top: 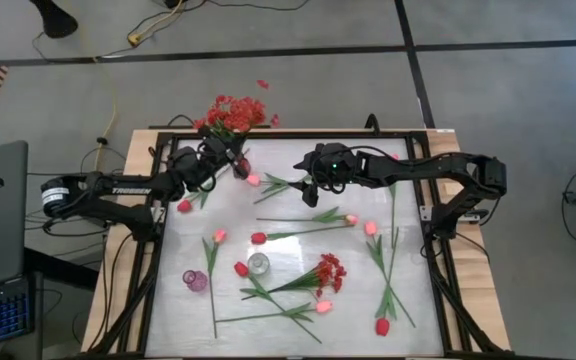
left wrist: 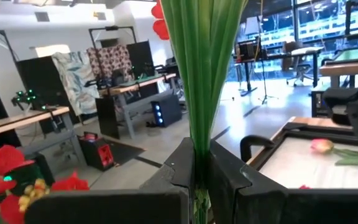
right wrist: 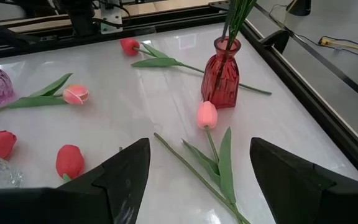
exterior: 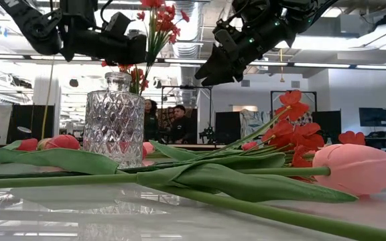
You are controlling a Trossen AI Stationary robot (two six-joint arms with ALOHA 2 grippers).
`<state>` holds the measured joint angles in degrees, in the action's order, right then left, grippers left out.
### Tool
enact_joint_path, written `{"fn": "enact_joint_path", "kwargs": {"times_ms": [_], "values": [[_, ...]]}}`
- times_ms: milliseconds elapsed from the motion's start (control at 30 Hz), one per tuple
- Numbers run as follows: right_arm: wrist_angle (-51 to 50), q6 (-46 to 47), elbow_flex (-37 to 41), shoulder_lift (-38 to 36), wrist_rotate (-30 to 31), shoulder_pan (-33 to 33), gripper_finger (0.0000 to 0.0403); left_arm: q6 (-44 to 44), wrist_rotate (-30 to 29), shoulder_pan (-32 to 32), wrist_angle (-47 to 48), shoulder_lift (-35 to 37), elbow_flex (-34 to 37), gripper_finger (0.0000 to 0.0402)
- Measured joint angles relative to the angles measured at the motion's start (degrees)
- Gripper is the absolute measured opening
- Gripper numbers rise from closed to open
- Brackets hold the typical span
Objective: Sort flowers into vase by color
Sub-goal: Put the orange flowers into the red vase
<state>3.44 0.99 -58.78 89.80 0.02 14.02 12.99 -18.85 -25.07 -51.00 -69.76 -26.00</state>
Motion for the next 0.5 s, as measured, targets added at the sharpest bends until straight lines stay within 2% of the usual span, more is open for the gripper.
{"fn": "enact_joint_path", "kwargs": {"times_ms": [300,500], "values": [[0.0,0.0,0.0,0.0,0.0,0.0,0.0302,-0.1,0.6,-0.7,0.7,-0.2,0.1,0.0011],[0.0,0.0,0.0,0.0,0.0,0.0,0.0302,-0.1,0.6,-1.2,-1.9,-4.8,0.1,0.0011]]}}
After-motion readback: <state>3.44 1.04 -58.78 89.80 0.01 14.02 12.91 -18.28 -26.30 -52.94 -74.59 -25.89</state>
